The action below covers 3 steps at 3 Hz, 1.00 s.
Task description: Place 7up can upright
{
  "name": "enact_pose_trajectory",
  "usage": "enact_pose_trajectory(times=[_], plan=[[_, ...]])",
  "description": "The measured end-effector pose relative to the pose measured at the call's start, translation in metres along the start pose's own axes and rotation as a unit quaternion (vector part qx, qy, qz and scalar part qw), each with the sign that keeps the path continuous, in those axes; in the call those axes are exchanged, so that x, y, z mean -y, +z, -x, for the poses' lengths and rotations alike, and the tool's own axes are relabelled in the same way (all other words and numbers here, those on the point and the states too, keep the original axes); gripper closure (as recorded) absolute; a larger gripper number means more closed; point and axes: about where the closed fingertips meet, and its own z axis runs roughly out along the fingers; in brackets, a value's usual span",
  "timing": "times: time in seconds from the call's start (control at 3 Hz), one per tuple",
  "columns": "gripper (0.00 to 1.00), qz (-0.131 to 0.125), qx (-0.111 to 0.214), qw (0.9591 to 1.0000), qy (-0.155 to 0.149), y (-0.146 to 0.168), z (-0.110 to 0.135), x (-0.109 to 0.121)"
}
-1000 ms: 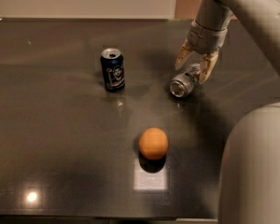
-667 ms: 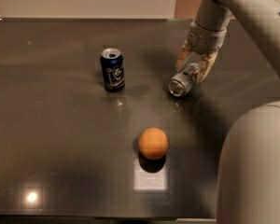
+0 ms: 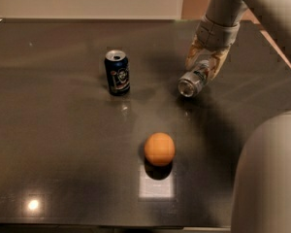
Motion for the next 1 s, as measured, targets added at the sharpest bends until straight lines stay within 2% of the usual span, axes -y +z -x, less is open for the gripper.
enact_pose_trajectory(times=[0.33,0.67,1.0], plan=[[1.0,-0.023,-0.029,0.9983,-0.045,-0.023,0.011,0.004],[1.0,-0.054,-0.063,0.9904,-0.11,-0.043,0.027,0.006],[1.0,-0.089,-0.092,0.9766,-0.173,-0.056,0.038,0.01]])
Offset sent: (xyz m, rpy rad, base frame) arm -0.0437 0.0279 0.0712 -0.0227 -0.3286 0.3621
